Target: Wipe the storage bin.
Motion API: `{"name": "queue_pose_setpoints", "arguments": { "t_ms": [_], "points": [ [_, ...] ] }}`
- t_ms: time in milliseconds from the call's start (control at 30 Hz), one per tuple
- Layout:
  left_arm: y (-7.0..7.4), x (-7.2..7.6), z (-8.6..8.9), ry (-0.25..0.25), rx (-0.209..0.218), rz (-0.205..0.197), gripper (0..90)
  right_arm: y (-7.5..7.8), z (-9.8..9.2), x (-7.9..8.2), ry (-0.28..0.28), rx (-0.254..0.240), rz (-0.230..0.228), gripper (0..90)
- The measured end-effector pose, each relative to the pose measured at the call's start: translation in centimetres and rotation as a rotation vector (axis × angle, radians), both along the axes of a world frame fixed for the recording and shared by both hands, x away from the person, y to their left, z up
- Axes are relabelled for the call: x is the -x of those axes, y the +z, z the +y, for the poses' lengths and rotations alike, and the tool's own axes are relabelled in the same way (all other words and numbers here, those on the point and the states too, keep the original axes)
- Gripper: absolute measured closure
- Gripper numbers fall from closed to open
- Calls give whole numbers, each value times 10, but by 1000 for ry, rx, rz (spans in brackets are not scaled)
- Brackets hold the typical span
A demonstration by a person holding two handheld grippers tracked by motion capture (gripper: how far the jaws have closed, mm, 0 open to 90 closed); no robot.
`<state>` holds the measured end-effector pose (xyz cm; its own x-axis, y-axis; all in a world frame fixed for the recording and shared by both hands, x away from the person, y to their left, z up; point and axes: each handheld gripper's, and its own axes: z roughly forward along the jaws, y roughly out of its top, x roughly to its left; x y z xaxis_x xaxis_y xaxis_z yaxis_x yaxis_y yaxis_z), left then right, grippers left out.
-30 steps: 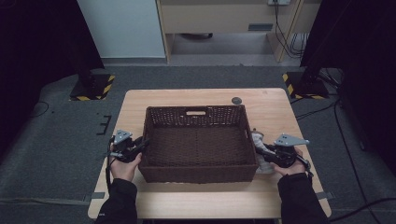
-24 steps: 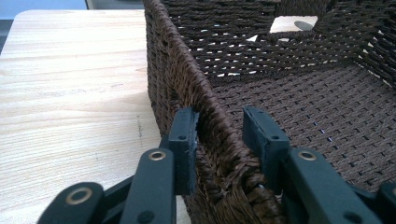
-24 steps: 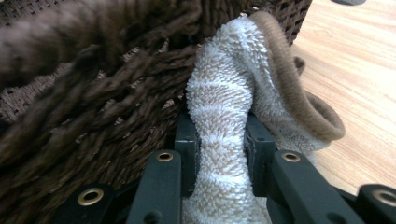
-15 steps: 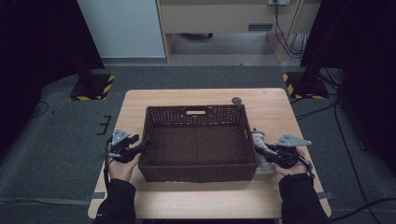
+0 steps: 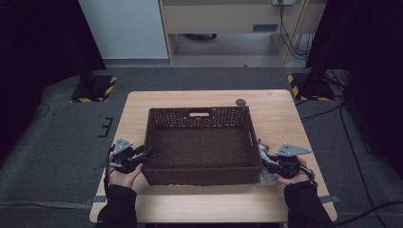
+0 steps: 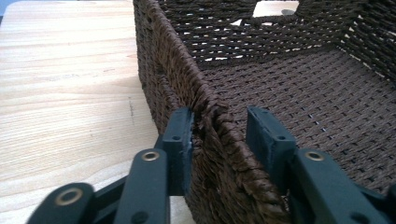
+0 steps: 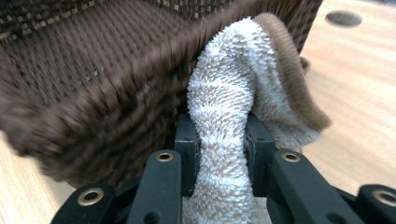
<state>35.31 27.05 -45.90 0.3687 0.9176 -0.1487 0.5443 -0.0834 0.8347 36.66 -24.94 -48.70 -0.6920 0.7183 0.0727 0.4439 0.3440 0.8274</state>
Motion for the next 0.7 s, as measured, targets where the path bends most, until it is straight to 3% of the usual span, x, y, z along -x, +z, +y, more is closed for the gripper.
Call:
{"name": "queue_pose_setpoints", "arguments": {
  "t_ms": [100,200,300,400,500,667,700],
  "points": [
    [0,0,-1,13,-1,-3,626,-9,2,-1,6,34,38,726],
    [0,1,-2,20,-17,-6,643,-10,3,-1,4,51,38,724],
    [1,1,-3,26,-25,-8,651,3,-1,2,-13,29,-5,724],
    [1,-1,-3,30,-29,-10,656,22,-10,7,-31,-40,-70,725],
    [1,-3,-3,36,-28,-12,657,34,-12,11,-18,-66,-114,727],
    [0,-6,-3,42,-27,-15,658,27,-7,9,-2,-39,-89,728],
    [0,-8,-2,45,-24,-15,658,19,-5,6,4,-16,-61,728]
  ]
}}
